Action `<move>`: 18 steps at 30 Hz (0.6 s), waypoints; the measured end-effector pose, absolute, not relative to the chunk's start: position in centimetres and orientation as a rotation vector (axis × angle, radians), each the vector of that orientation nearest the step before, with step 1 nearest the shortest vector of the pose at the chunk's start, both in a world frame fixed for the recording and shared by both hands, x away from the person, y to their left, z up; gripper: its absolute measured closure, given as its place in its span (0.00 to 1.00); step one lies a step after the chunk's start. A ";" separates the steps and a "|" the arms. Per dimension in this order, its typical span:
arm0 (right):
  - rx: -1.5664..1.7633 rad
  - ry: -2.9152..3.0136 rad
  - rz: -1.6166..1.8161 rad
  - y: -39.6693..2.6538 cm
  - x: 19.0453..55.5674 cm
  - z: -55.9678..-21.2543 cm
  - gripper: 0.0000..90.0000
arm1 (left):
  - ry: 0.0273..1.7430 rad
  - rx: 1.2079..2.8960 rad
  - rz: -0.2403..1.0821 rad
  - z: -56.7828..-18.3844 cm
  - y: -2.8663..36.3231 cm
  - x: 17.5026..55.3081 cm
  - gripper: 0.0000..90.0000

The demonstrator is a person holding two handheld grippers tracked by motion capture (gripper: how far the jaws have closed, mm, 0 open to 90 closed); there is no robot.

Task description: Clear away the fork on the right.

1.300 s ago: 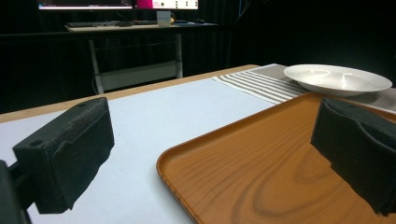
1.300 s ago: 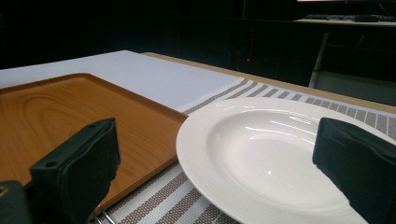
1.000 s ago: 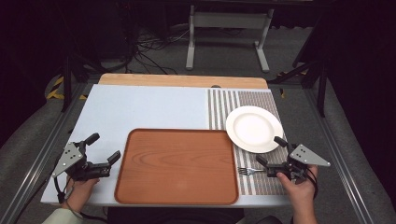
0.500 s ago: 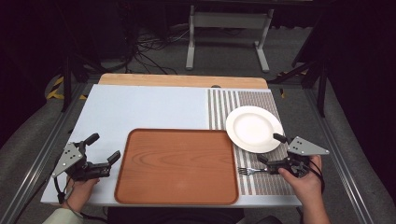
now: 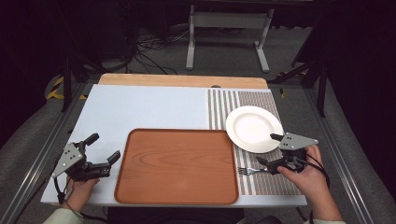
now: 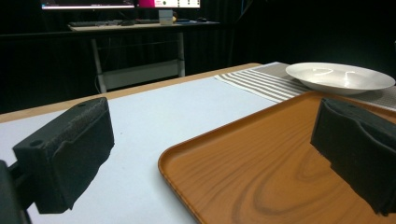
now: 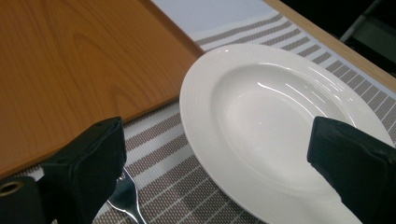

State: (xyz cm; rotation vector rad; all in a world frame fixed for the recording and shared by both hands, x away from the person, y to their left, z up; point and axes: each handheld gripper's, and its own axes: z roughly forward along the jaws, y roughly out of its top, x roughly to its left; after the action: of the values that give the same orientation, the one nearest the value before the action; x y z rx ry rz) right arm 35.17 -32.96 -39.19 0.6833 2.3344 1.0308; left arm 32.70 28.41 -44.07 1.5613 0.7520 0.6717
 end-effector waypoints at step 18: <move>0.519 2.581 0.744 -31.1 36.5 -38.5 0.09 | 0.753 1.559 0.676 -44.1 28.4 32.7 0.00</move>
State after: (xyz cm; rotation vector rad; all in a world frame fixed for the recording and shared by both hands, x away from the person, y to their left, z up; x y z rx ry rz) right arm 36.46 -31.14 -38.52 0.5191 2.5815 0.7439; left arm 32.69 28.36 -44.08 1.5594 0.7530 0.6757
